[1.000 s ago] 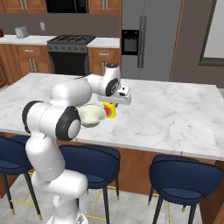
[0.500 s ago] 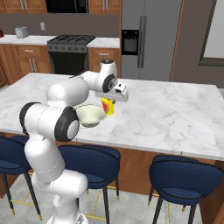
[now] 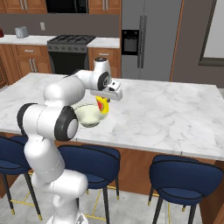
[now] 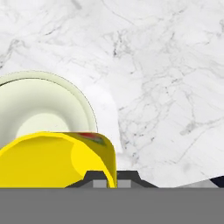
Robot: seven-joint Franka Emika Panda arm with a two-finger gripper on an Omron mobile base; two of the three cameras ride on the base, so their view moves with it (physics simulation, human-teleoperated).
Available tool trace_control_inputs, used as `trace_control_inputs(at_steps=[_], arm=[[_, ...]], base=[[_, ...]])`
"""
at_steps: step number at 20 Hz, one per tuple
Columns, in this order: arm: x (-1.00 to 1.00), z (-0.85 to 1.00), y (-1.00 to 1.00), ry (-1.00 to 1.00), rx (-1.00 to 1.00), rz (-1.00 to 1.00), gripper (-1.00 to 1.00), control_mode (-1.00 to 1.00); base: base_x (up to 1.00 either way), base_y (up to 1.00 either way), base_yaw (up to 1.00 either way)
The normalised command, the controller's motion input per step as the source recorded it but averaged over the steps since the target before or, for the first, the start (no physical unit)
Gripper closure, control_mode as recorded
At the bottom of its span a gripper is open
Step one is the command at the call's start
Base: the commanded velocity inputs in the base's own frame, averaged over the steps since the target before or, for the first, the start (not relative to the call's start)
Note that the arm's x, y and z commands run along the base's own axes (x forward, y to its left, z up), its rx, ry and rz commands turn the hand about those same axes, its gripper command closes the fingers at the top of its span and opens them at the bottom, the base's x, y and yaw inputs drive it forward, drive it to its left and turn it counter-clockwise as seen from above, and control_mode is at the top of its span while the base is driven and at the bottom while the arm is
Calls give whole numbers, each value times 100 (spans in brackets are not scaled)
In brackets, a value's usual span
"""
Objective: Place the cup inside the bowl on the dining table and move the bowl to any counter.
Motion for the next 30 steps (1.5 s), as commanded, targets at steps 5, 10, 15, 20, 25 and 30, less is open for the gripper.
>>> trace_control_inputs(at_steps=[5, 10, 15, 20, 25, 30], arm=[[5, 0, 38, 9, 0, 0, 100, -100], [8, 0, 35, 6, 3, 0, 100, -100], [7, 0, 20, 4, 9, 0, 100, -100], [20, 0, 6, 9, 5, 0, 100, -100], [6, 0, 0, 2, 0, 0, 100, -100], [1, -4, 0, 0, 0, 0, 100, -100]], base=[[0, 0, 0], [0, 0, 0], [0, 0, 0], [0, 0, 0], [0, 0, 0], [0, 0, 0]])
